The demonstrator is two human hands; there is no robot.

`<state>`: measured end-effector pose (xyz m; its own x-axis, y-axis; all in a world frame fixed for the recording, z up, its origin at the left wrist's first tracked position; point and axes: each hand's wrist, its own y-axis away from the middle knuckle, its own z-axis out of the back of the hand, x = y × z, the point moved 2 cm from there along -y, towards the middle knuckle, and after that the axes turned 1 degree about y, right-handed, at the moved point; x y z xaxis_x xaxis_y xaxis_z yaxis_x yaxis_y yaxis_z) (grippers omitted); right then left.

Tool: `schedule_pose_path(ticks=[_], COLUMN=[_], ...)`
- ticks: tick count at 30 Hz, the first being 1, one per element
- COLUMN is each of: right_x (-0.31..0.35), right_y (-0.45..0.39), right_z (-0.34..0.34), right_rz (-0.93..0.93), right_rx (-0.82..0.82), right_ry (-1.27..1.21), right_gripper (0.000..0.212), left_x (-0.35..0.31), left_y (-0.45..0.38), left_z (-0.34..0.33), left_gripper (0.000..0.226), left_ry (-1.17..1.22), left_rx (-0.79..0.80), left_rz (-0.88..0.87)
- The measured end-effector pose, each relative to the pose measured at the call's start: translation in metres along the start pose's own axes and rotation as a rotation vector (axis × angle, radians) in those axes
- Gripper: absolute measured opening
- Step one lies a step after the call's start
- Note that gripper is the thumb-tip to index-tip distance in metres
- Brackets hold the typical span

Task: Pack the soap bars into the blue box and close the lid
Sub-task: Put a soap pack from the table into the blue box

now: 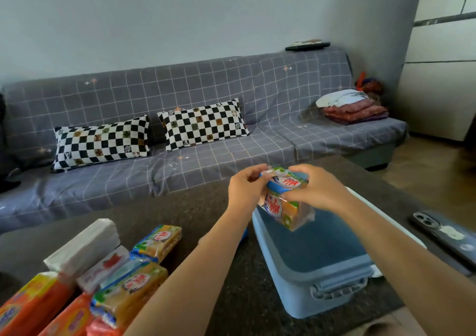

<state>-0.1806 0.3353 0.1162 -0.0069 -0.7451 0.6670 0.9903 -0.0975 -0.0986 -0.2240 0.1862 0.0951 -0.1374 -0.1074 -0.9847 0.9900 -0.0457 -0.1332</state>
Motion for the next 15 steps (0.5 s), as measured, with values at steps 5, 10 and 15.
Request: schedule_pose_path(ticks=[5,10,15], right_x=[-0.019,-0.038,-0.056], right_y=[-0.018,-0.040,-0.055], right_z=[-0.016,-0.052,-0.082], right_rz=[-0.095,-0.226,-0.341], right_rx=[0.030,0.122,0.210], right_ry=[0.017,0.084,0.084], right_gripper=[0.054,0.062,0.069], left_x=[0.031,0.047,0.052], left_y=[-0.014,-0.018,-0.014], left_z=[-0.012,-0.013,-0.010], left_gripper=[0.031,0.054,0.055], left_ry=[-0.193,-0.168,-0.067], left_rx=[-0.033,-0.078,-0.127], left_rz=[-0.007,0.101,0.302])
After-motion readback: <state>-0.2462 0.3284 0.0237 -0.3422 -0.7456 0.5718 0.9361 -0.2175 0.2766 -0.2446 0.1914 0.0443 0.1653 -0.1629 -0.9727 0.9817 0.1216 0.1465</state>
